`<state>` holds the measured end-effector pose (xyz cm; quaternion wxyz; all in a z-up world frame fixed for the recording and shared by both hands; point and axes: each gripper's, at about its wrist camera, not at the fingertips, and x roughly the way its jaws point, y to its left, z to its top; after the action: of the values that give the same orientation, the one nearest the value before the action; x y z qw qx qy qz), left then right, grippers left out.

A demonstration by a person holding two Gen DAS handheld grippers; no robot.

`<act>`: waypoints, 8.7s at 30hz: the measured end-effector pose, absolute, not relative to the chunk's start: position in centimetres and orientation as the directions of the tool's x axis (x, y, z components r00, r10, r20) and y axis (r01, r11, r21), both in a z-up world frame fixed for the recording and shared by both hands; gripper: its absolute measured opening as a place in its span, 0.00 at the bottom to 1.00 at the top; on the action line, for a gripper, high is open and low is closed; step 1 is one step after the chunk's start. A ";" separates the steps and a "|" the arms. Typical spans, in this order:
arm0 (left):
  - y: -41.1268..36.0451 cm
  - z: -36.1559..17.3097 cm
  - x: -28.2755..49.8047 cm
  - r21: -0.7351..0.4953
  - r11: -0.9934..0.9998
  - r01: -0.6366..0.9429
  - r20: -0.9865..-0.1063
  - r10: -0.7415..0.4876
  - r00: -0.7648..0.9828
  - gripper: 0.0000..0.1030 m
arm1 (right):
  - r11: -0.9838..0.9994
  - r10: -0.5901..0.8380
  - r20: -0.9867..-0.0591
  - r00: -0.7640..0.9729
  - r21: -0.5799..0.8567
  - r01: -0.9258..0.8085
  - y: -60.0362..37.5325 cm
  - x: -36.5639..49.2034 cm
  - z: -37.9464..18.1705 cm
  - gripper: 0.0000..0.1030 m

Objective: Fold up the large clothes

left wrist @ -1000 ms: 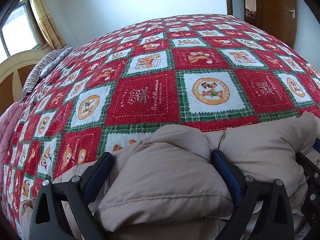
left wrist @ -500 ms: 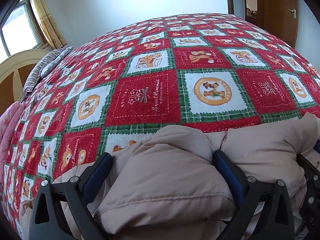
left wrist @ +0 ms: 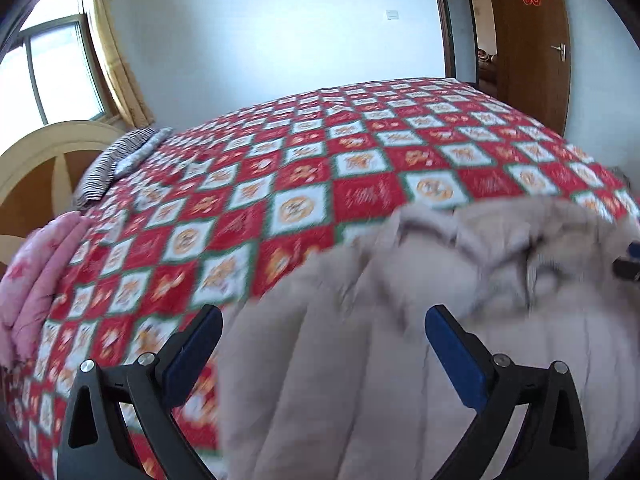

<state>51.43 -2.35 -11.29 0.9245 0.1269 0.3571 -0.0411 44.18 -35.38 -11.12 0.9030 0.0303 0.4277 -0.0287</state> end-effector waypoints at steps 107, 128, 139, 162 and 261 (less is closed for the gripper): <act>-4.6 -11.1 49.1 0.283 0.918 -0.279 -0.379 0.374 0.846 0.99 | 0.985 -0.144 -0.304 0.942 0.042 0.164 -29.3 37.8 -5.8 0.98; -8.8 -12.1 51.7 0.388 0.904 -0.177 -0.387 0.335 0.859 0.99 | 0.979 -0.164 -0.611 0.774 -0.005 0.203 -30.9 45.8 -12.8 1.00; -8.2 -16.4 55.4 0.360 0.927 -0.102 -0.548 0.299 0.781 0.99 | 0.976 -0.161 -0.676 0.719 -0.002 0.216 -31.2 47.1 -13.8 1.00; -7.5 -17.5 56.1 0.309 0.946 -0.092 -0.600 0.270 0.753 0.99 | 0.970 -0.221 -0.716 0.662 -0.093 0.223 -30.1 48.5 -14.8 1.00; 7.5 0.1 29.7 0.113 0.993 0.034 -0.389 0.013 0.921 0.14 | 0.993 -0.112 -0.681 0.724 -0.094 0.065 -25.5 28.1 -12.9 0.81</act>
<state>29.70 7.49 0.13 0.9783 0.0588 0.1984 -0.0054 28.08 -25.47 -12.85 0.9278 -0.0319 0.3686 -0.0476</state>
